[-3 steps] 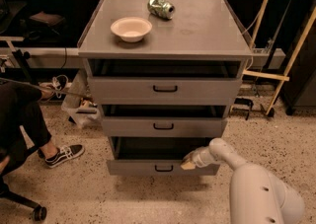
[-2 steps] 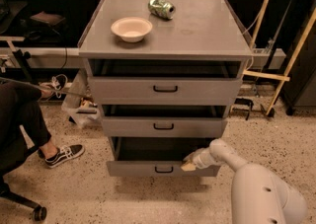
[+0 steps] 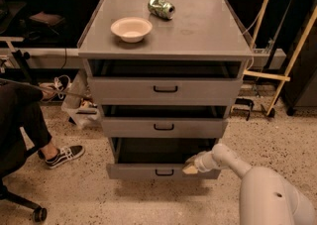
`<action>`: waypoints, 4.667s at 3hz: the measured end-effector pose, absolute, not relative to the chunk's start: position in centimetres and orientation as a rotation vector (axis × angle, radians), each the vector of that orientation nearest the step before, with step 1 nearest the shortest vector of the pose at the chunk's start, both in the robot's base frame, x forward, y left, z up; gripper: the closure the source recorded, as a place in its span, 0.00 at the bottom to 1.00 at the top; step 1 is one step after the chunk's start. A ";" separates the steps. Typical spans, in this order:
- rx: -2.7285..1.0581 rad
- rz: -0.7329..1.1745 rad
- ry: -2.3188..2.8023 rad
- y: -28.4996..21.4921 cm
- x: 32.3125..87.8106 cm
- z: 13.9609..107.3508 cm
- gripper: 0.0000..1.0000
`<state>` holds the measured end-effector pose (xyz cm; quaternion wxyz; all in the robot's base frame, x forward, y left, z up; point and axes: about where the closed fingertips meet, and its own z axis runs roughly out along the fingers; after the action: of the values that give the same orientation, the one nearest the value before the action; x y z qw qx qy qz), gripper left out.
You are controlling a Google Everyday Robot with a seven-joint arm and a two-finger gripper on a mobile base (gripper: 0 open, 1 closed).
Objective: Open bottom drawer
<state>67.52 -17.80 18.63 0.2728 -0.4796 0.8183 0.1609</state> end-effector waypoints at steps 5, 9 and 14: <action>-1.279 0.439 2.208 -18.6 63.6 18.1 1.00; -1.259 0.448 2.227 -18.9 61.2 18.3 1.00; -1.229 0.442 2.256 -19.3 58.9 18.0 1.00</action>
Offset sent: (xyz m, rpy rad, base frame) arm -0.3754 -0.1066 -0.1248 0.0317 -0.0185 -0.0496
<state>58.87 -19.26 17.98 0.2645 -0.4546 0.8346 0.1637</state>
